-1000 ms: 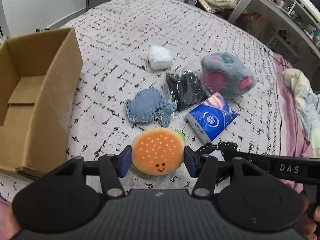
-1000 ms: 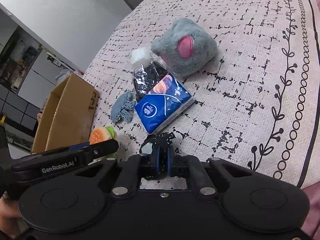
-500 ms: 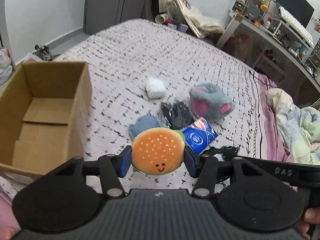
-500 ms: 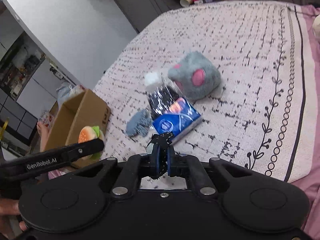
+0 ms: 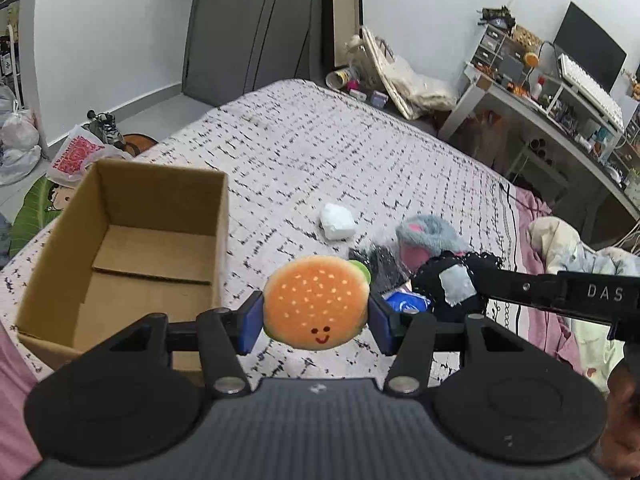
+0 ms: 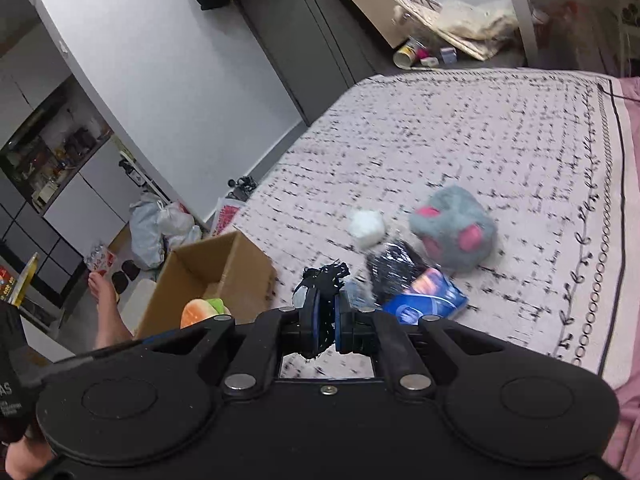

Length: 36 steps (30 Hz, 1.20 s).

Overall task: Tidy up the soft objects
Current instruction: 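Carry the burger plush and black pouch into the cardboard box and open both tools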

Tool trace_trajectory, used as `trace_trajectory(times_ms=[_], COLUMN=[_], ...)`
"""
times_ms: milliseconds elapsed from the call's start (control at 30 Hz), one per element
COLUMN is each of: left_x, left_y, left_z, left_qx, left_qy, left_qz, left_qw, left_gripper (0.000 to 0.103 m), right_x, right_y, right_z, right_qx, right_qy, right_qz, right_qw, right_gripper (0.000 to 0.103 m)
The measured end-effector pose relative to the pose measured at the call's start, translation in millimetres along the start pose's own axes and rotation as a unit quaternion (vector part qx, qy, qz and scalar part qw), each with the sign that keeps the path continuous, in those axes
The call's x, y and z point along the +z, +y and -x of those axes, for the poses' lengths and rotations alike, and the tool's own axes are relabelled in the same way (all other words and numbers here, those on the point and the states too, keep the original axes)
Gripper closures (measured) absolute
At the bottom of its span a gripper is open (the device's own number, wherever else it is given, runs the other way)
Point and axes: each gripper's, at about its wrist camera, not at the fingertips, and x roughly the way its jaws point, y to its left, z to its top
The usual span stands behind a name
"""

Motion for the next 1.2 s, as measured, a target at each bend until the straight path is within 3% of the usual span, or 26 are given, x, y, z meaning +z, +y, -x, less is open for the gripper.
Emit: trace_trajectory(times_ms=[433,500,1200], left_x=[11.6,13.2,15.3], left_y=[60.1,65.5,131.2], left_z=[15.3,16.8,19.1], left_qx=[0.027,0.045,0.089], left_qy=[-0.02,-0.022,-0.011], left_qz=[0.025,0.027,0.091], left_qw=[0.9991,0.9984,0.9919], left_gripper=[0.049,0.049,0.045], right_x=[6.8,7.1,-5.3], right_y=[57.4,66.3,140.8], right_z=[-15.1,-20.1,-82.5], right_qx=[0.011,0.012,0.031], right_qy=[-0.018,-0.018,0.02], right_qz=[0.017,0.024,0.057], right_qw=[1.0,0.999,0.998], right_gripper=[0.096,0.096,0.096])
